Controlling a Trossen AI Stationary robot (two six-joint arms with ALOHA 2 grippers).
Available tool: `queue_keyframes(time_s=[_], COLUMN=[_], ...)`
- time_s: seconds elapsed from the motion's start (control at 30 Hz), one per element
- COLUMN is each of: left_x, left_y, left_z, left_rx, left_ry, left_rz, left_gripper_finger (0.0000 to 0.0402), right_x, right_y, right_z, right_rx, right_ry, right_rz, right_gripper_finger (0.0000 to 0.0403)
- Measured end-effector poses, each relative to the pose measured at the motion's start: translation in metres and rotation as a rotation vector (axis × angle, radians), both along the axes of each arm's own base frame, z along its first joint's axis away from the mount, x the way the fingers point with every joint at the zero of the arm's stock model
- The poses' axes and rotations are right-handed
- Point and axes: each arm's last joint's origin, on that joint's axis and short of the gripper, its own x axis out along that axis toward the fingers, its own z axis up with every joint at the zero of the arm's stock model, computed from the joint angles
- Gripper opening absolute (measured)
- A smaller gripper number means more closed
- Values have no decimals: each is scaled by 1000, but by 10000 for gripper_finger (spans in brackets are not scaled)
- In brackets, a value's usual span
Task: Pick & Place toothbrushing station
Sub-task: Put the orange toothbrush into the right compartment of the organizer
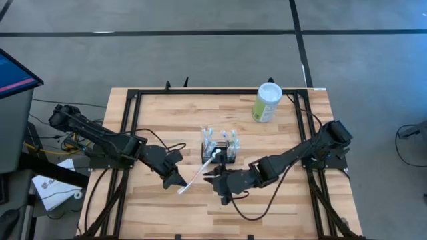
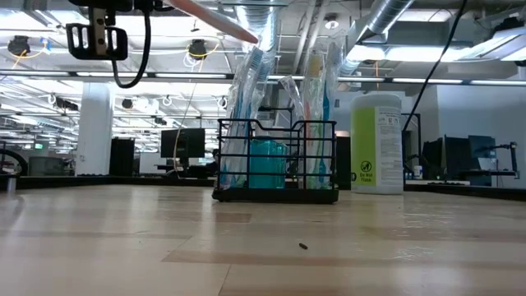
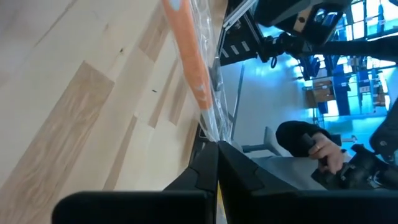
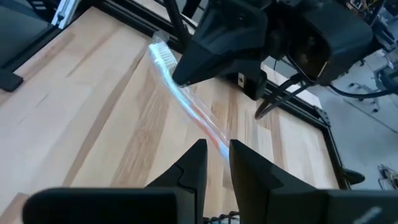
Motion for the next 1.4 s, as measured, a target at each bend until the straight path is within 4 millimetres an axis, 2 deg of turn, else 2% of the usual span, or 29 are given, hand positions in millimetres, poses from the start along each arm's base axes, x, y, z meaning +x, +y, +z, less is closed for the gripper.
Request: queue_keyframes(time_s=[0.2,0.43,0.53,0.63,0.7,0.93,1.03,1.1,1.17,1.33,1.4], left_x=[2,4,5,5,5,6,7,6,6,6,6], left_y=[-1,0,0,0,0,-1,0,0,0,1,0], left_z=[5,7,9,10,11,14,14,13,11,9,9], left_rx=[-23,-34,-38,-43,-46,-51,-46,-42,-38,-9,10], left_ry=[-52,-80,-93,-109,-116,-147,-150,-153,-148,-161,-176], left_rz=[1,8,9,9,10,12,11,10,13,34,25], left_gripper_finger=[0,0,0,0,0,0,0,0,0,3,2], right_x=[2,7,8,15,20,40,48,50,50,43,42], right_y=[2,3,6,7,9,20,24,26,27,31,33], right_z=[-7,-6,2,-5,-13,-19,-17,-13,-11,-8,-8], right_rx=[-31,-120,-140,-158,-175,-272,-280,-280,-255,-237,-225], right_ry=[12,-45,-74,-54,-22,-19,-20,-19,-20,9,14], right_rz=[5,-31,-26,-5,2,-31,-27,-27,-26,-11,-15], right_gripper_finger=[92,157,184,204,214,227,216,193,156,25,18])
